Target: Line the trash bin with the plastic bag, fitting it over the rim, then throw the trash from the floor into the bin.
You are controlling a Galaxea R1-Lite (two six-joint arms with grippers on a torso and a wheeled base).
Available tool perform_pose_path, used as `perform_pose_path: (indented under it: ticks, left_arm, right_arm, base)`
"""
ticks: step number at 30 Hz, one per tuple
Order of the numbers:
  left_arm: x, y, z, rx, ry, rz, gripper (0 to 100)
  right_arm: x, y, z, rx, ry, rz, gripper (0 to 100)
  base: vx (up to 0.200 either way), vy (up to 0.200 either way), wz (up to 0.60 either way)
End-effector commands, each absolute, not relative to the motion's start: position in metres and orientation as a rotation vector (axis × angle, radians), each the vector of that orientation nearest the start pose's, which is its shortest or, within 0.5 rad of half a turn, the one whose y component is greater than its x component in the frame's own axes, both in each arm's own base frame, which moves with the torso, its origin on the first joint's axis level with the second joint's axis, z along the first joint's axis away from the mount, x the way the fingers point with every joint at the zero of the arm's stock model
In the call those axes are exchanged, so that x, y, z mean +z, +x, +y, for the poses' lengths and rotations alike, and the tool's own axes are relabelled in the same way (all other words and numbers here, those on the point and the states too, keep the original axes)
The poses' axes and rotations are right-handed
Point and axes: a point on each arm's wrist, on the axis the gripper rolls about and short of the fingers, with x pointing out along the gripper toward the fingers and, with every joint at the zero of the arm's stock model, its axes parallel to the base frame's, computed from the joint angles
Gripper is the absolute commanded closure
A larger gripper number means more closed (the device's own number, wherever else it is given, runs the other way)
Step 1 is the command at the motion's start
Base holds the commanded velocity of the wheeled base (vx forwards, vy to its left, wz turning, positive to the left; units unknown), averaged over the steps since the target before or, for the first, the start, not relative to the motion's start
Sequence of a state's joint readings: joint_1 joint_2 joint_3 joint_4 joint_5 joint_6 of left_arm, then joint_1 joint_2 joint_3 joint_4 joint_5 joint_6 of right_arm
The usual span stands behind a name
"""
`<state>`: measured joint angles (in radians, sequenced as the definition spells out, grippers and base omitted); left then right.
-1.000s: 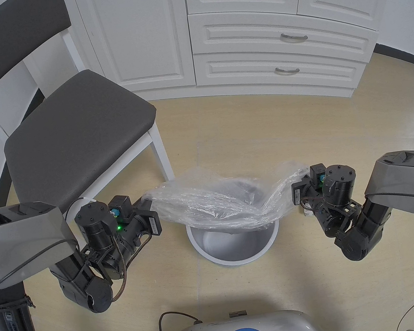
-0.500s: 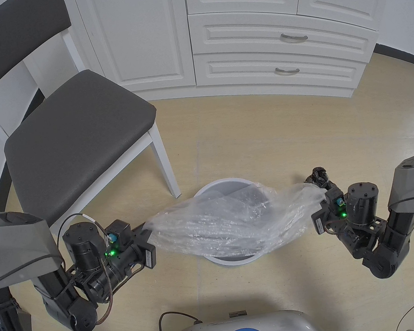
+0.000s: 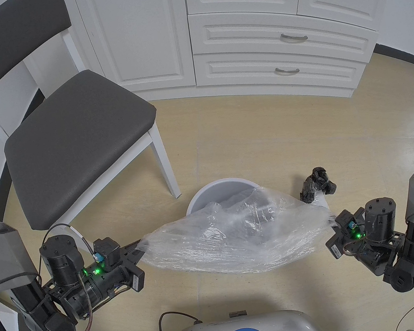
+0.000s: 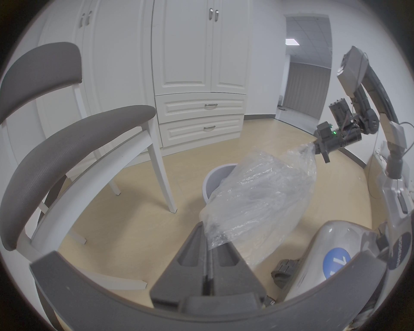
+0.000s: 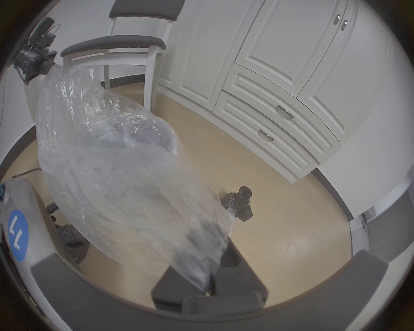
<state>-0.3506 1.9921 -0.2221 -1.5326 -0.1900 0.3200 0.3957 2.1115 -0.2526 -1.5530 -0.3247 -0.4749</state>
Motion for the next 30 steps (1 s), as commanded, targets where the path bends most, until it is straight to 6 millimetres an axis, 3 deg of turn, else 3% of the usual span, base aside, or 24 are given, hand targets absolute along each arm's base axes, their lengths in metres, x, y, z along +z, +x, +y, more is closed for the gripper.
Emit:
perform_pose_path:
  ticks: [1,13,19,30]
  left_arm:
    - [0.067,0.236,-0.09,-0.585,0.344,0.147,100]
    - [0.063,0.231,-0.087,-0.606,0.351,0.173,100]
    - [0.053,0.223,-0.085,-0.66,0.401,0.207,100]
    - [0.033,0.225,-0.09,-0.704,0.403,0.286,100]
  right_arm:
    - [0.042,0.25,0.095,0.131,-0.585,0.254,100]
    - [0.039,0.232,0.082,0.191,-0.666,0.305,100]
    - [0.033,0.226,0.077,0.226,-0.705,0.34,100]
    - [0.013,0.222,0.079,0.299,-0.775,0.417,100]
  base:
    - [0.0,0.0,0.0]
    - [0.0,0.0,0.0]
    - [0.0,0.0,0.0]
    - [0.0,0.0,0.0]
